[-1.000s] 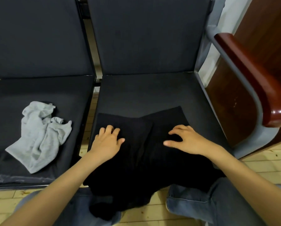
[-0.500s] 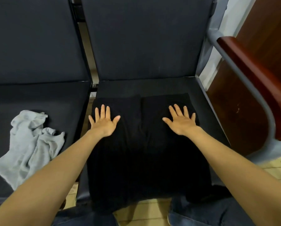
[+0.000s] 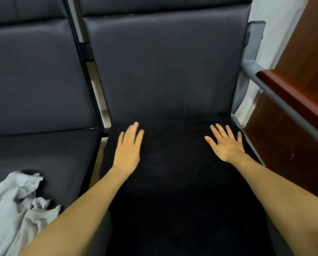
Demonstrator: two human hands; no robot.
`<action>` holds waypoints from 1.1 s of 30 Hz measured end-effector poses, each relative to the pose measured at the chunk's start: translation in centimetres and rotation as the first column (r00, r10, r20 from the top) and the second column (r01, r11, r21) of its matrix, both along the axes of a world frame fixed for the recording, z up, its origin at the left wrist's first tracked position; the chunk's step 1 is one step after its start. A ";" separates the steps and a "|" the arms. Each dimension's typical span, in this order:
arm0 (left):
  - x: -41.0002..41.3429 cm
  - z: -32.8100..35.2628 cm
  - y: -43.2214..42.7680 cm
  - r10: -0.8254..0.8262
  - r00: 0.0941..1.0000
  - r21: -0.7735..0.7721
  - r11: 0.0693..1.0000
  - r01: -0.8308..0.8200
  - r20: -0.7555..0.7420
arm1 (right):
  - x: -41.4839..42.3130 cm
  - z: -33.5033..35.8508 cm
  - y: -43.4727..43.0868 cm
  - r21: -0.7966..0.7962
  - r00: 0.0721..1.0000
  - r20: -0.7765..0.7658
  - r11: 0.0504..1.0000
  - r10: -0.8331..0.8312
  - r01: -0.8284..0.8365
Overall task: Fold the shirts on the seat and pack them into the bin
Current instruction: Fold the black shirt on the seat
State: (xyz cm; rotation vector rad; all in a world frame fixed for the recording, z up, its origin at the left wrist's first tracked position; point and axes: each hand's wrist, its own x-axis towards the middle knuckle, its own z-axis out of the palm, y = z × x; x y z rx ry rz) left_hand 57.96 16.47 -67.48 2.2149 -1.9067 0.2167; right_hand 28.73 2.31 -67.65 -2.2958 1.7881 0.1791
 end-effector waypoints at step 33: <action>-4.2 2.3 11.4 0.494 0.806 0.093 0.865 -0.492 -0.327 | 0.2 4.4 16.0 -0.020 0.943 0.184 0.960 0.277 -0.278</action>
